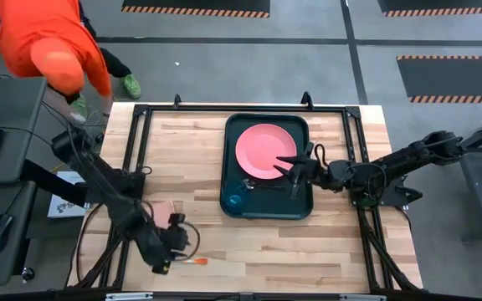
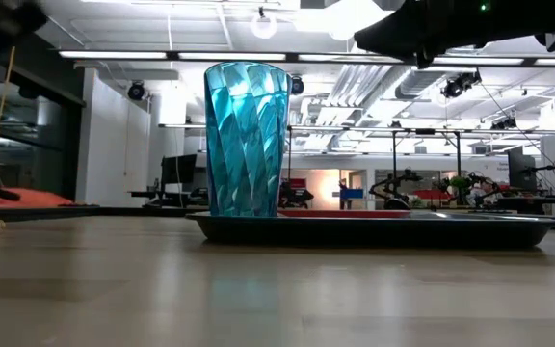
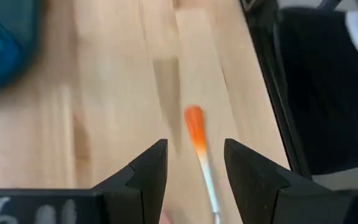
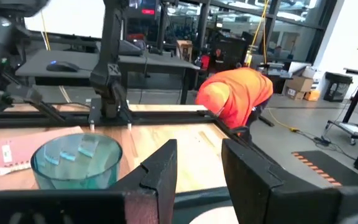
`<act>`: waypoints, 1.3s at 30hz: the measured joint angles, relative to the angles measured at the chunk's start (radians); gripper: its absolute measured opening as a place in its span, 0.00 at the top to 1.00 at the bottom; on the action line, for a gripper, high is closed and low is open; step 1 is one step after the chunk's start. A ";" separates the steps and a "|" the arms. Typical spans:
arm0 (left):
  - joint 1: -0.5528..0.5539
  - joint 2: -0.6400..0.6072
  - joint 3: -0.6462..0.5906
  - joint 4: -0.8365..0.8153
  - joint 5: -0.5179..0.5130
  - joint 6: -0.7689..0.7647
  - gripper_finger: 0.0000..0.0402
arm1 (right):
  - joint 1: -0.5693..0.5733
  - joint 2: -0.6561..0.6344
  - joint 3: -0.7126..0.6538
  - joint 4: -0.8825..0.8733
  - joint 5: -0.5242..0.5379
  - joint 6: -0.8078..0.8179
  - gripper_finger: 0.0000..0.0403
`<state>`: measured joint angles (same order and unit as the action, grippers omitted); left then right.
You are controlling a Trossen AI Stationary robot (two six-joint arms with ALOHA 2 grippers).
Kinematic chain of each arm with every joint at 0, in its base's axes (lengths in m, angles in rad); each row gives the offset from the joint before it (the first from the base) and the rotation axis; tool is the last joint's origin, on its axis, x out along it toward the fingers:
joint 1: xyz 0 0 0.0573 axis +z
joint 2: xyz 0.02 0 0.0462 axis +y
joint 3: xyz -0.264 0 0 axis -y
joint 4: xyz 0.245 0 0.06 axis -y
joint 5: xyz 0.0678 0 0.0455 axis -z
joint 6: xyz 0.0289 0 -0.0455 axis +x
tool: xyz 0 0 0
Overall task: Pick and place plate/cup/fork/spoon on tray
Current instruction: Put the orange fork on the black table tray to the bottom of the black spoon
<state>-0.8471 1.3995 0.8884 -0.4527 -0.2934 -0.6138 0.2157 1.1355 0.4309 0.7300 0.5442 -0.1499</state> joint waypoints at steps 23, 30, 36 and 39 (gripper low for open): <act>-0.106 0.333 0.017 -0.001 0.146 -0.275 0.63 | 0.000 0.000 0.000 -0.039 0.001 0.019 0.71; -0.104 0.355 0.017 -0.040 0.147 -0.273 0.72 | 0.000 0.000 0.000 -0.045 0.001 0.019 0.71; -0.081 0.348 0.016 -0.049 0.164 -0.233 0.97 | 0.000 0.000 0.000 -0.065 0.001 0.061 0.71; -0.068 0.345 0.033 -0.056 0.169 -0.206 0.96 | 0.000 0.000 0.000 -0.064 0.001 0.063 0.71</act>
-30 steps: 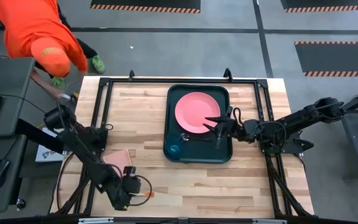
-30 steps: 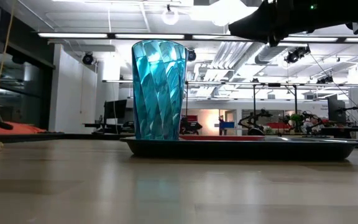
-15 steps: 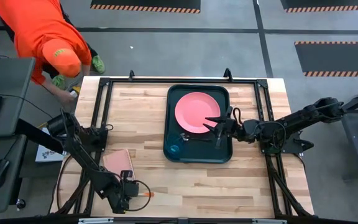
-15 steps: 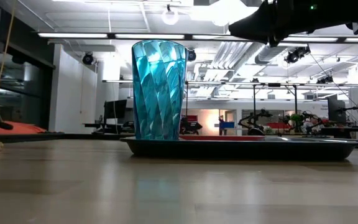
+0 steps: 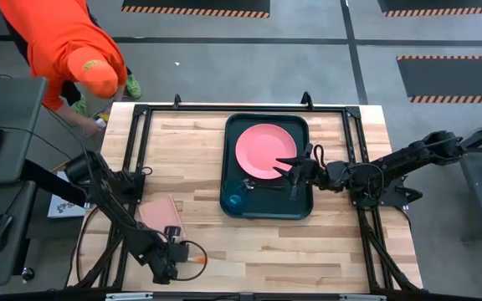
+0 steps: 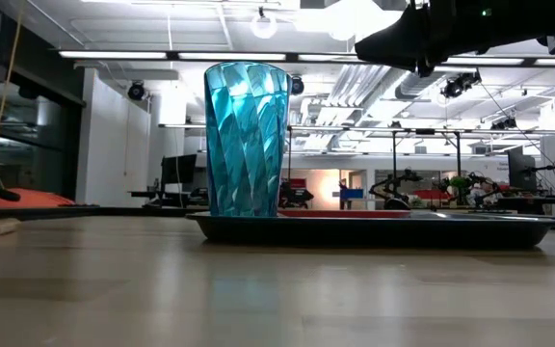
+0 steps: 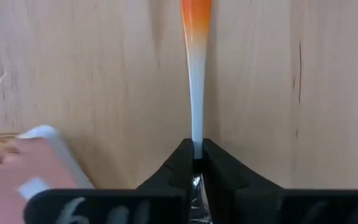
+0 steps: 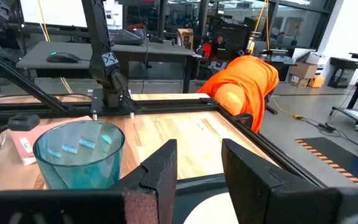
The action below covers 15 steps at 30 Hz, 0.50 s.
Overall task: Pick and place plate/cup/fork/spoon on tray
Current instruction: Put the orange fork on the black table tray to the bottom of the black spoon
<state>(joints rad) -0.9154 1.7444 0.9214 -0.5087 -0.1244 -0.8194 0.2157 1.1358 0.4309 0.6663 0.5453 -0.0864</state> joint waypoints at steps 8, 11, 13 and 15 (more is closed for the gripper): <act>0.019 0.005 0.156 -0.117 -0.007 0.148 0.98 | 0.000 0.000 0.000 0.002 0.000 0.000 0.71; 0.022 0.007 0.212 -0.175 -0.009 0.194 0.99 | 0.000 0.000 0.000 0.000 0.000 0.000 0.71; 0.025 0.006 0.250 -0.222 -0.016 0.211 0.99 | 0.000 0.000 0.000 0.000 0.000 0.000 0.71; 0.026 0.006 0.293 -0.310 -0.034 0.228 0.99 | 0.000 0.000 0.000 0.000 -0.001 0.000 0.71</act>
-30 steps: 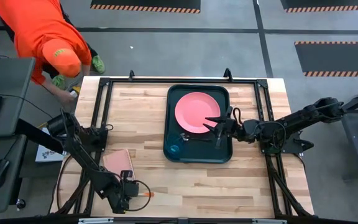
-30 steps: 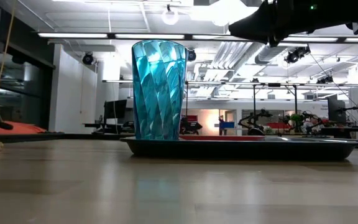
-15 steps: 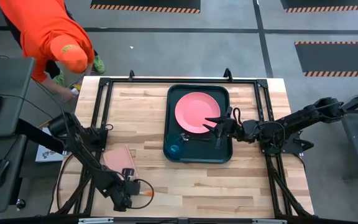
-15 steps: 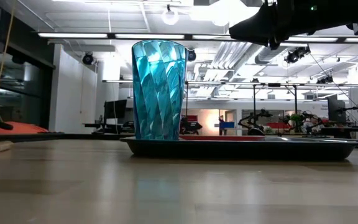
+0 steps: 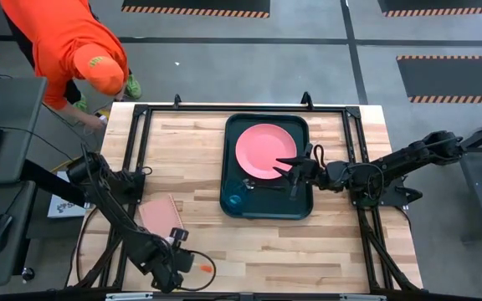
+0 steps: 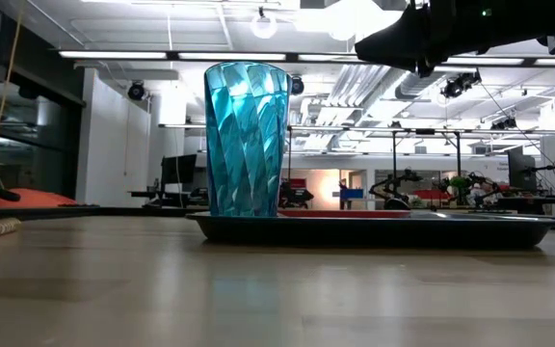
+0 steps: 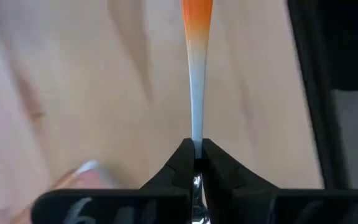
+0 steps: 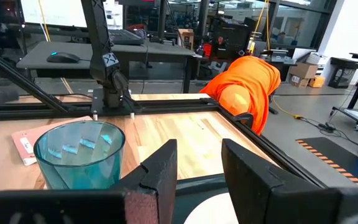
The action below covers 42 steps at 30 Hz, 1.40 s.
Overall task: Pick and place plate/cup/fork/spoon on tray
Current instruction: Put the orange fork on the black table tray to the bottom of the black spoon
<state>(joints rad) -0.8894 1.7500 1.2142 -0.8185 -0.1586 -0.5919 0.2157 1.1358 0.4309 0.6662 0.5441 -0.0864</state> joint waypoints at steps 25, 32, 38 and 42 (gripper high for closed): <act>0.361 -0.336 0.305 -0.489 -0.972 0.461 0.99 | 0.000 0.000 0.000 -0.005 -0.086 0.063 0.71; 0.600 -0.303 0.303 -0.355 -0.917 0.597 0.99 | 0.000 0.000 0.000 -0.005 -0.088 0.062 0.71; 0.670 -0.225 0.303 -0.126 -0.765 0.831 0.99 | 0.000 0.000 0.000 -0.004 -0.088 0.064 0.71; 0.693 -0.151 0.303 -0.031 -0.759 0.954 0.99 | 0.000 0.000 0.000 0.009 -0.087 0.068 0.71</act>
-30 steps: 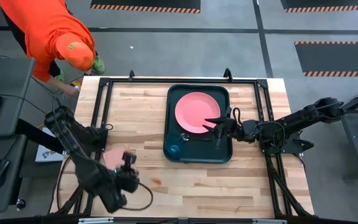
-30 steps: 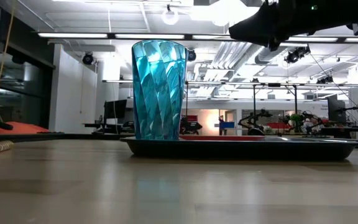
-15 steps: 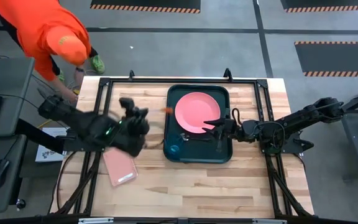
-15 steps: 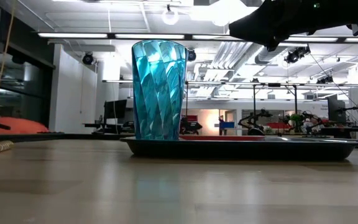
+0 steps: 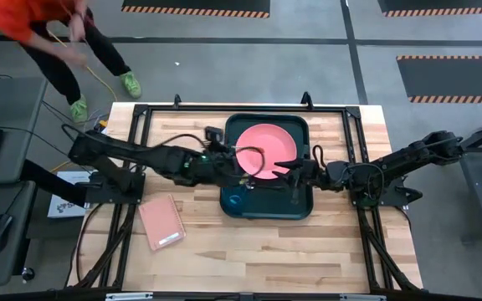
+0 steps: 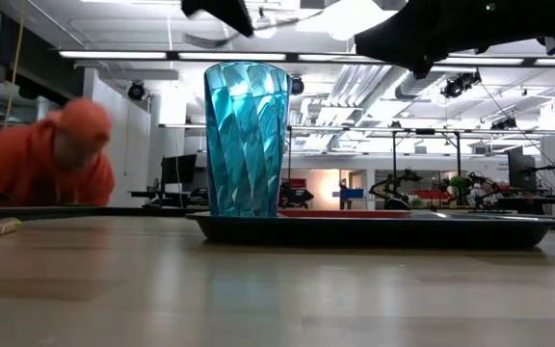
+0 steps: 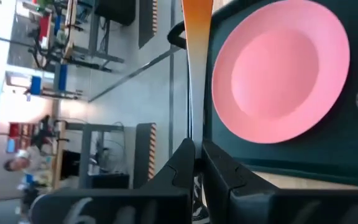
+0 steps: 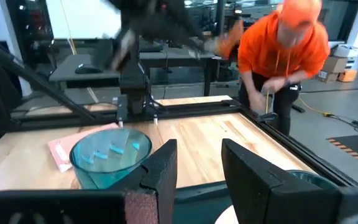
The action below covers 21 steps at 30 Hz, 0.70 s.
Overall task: Pick and place plate/cup/fork/spoon on tray
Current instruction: Put the orange fork on the black table tray to the bottom of the black spoon
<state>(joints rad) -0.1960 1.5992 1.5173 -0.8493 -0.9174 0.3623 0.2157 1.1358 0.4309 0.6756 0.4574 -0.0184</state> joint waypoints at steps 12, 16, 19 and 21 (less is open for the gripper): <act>0.052 0.172 0.000 0.093 -0.068 0.062 1.00 | 0.000 0.003 0.000 0.031 0.227 0.082 0.71; 0.045 0.179 0.000 0.111 -0.127 0.062 1.00 | -0.013 0.003 0.000 0.031 0.234 0.113 0.71; 0.035 0.178 0.000 0.128 -0.149 0.070 1.00 | -0.035 0.003 0.000 0.038 0.234 0.141 0.71; 0.030 0.178 0.000 0.157 -0.165 0.092 1.00 | -0.055 0.003 0.000 0.039 0.222 0.161 0.71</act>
<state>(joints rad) -0.1664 1.7775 1.5169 -0.6920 -1.0821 0.4546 0.1607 1.1389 0.4311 0.7148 0.6791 0.1426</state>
